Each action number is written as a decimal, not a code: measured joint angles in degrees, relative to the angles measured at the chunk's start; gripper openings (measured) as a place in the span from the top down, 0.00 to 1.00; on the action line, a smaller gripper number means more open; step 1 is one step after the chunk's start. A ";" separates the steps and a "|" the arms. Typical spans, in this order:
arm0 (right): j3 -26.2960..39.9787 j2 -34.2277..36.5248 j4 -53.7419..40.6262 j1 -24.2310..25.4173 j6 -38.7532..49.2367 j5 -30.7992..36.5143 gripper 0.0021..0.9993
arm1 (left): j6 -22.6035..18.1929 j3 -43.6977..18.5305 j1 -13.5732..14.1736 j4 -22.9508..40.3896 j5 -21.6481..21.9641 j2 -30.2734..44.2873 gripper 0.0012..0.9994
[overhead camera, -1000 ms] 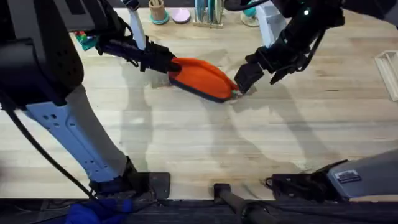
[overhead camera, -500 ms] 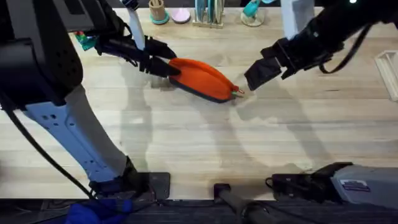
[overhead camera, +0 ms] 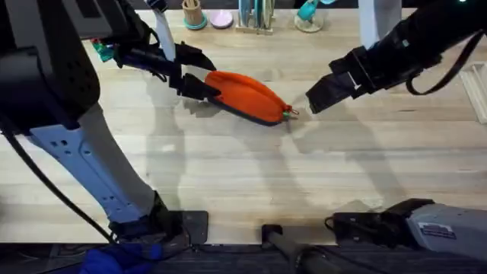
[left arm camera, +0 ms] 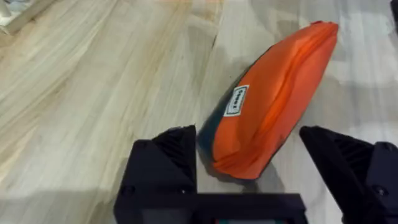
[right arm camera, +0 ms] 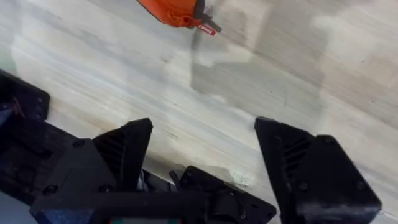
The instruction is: Unzip the bag, pick up the pens from the table one at a time and place them inside, then zip the bag closed.
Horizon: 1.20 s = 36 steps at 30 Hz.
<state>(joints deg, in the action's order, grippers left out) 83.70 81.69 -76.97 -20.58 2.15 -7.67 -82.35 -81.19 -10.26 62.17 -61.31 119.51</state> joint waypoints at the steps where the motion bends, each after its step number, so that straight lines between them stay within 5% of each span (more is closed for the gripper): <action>1: 0.00 0.00 -0.02 0.00 0.00 0.01 0.00 | 0.00 0.00 0.00 0.53 -0.28 -0.01 0.01; 12: 0.02 0.00 -0.13 0.00 -0.26 0.01 0.00 | 0.01 -0.02 -0.59 2.40 -1.63 -0.51 0.00; 21: 0.02 0.00 -0.72 0.00 -0.66 -0.04 0.00 | 0.37 -0.06 -2.83 7.74 1.65 -13.83 0.00; 31: 0.02 0.00 -0.74 0.00 -0.64 -0.04 0.00 | 9.75 -0.07 -3.08 16.34 10.10 -23.70 0.00; 36: 0.20 0.00 -0.81 0.00 -0.61 -0.04 0.00 | 17.85 -0.07 -3.08 17.71 15.92 -30.92 0.00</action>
<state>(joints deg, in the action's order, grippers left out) 83.91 81.69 -77.78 -20.58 1.54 -7.70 -64.50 -81.25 -13.34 79.88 -45.39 88.59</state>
